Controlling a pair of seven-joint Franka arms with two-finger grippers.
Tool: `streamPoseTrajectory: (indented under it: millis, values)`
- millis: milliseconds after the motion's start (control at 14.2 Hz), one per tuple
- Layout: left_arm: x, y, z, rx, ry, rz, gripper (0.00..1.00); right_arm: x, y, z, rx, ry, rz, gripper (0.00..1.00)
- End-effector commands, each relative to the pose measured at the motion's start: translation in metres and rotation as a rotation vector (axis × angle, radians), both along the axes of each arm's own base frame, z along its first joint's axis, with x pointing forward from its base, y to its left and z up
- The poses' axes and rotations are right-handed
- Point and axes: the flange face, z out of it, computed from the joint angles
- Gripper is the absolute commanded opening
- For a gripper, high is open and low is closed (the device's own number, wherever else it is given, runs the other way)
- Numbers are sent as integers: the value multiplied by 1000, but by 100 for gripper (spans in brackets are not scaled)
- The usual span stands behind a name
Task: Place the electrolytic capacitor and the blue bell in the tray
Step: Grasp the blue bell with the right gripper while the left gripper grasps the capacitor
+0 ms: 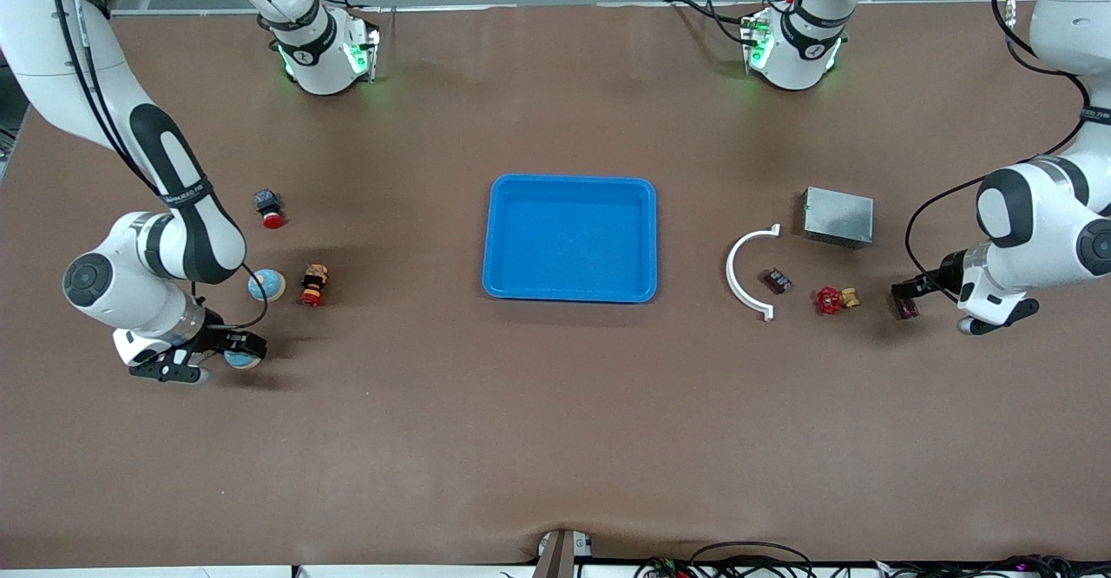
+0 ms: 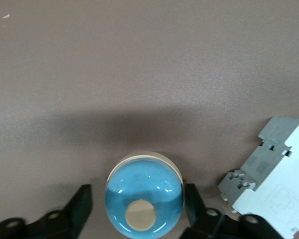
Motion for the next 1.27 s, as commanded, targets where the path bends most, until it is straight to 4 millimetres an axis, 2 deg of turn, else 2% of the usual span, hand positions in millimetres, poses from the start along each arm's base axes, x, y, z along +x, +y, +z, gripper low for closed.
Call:
streamPoseTrajectory:
  millis: [0,212,494,565,706,918,988,1200]
  values:
    - [14,-6,-2,7,-11,32,78,6,8,1,2,-5,6,0]
    - [18,-2,-10,3,-10,20,80,8,22,12,4,1,-10,0]
    - [23,0,-21,-4,-4,24,75,4,57,61,6,98,-58,0]
    - [24,0,-22,-4,-4,24,68,3,68,74,3,118,-75,0]
    - [24,0,-22,-4,-4,24,40,-3,93,98,1,153,-133,0]
    - [23,1,-20,-6,-5,11,8,-17,161,139,-4,171,-222,0]
    - [23,4,-19,-10,-5,-10,0,-23,184,153,-10,176,-240,0]
    - [22,2,1,-19,1,-15,0,-48,254,187,-27,173,-308,0]
